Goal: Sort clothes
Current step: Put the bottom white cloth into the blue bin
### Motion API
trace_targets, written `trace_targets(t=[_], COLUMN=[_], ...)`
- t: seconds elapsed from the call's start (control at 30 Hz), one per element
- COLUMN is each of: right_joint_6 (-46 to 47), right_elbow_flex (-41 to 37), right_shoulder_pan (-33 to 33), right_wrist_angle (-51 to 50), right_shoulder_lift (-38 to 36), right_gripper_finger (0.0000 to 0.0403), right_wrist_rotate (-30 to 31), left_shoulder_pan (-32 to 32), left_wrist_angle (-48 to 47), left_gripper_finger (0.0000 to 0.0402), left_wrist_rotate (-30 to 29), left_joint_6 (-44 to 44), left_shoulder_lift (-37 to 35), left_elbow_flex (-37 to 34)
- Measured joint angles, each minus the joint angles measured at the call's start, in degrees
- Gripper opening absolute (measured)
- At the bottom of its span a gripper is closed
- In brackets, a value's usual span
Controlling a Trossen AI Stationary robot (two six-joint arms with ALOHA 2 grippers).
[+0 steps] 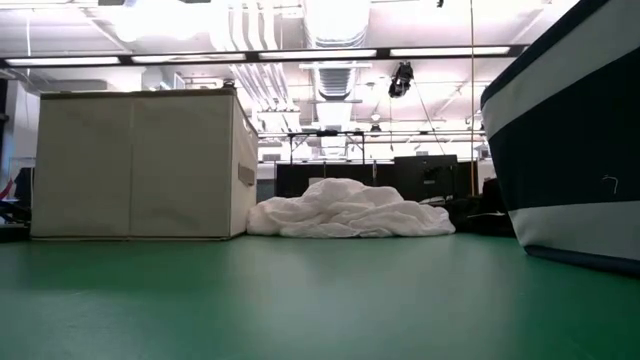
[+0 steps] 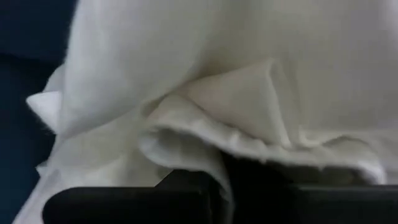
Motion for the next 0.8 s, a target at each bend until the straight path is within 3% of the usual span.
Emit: trace_targets(t=[0.23,0.47,0.6,0.8], right_joint_6=[-1.78,-2.72,-3.99,-4.43], right_elbow_flex=[-0.66,4.76,9.59,15.12], right_shoulder_pan=[0.0,0.08,0.09,0.09], right_wrist_angle=[-0.32,-4.12,-10.4,-18.22], right_shoulder_lift=[-0.47,-2.87,-3.08,-3.06], right_gripper_finger=[0.0012,0.0021,0.0057,0.0145], right_wrist_rotate=[0.04,-0.25,-0.43,-0.42], left_shoulder_pan=[0.02,0.0,0.0,0.0], left_wrist_angle=[-0.04,-0.04,-0.04,-0.04], left_gripper_finger=[0.0,0.0,0.0,0.0], left_wrist_rotate=[0.0,0.04,0.05,0.07], left_joint_6=[0.0,0.0,0.0,0.0], left_shoulder_lift=[0.0,-0.01,-0.02,-0.02], left_elbow_flex=[0.0,0.0,0.0,0.0])
